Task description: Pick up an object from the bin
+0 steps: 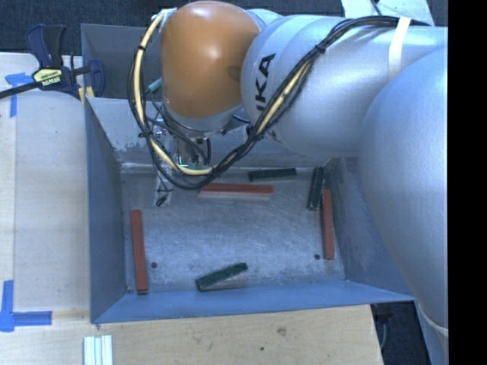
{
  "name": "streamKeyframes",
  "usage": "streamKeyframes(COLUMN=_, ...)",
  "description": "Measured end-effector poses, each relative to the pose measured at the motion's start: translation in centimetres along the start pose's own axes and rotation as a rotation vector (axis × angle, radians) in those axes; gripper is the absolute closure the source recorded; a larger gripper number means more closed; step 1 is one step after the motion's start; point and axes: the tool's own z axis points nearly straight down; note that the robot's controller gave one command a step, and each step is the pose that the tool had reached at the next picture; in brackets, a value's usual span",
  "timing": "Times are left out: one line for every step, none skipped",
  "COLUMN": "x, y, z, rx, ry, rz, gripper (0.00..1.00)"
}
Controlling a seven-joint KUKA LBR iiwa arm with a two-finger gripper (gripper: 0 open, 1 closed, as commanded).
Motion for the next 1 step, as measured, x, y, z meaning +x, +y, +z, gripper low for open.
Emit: streamKeyframes(x=0.39, y=-0.24, z=-9.77, rx=-0.004, ry=-0.017, rz=-0.085, gripper=0.00)
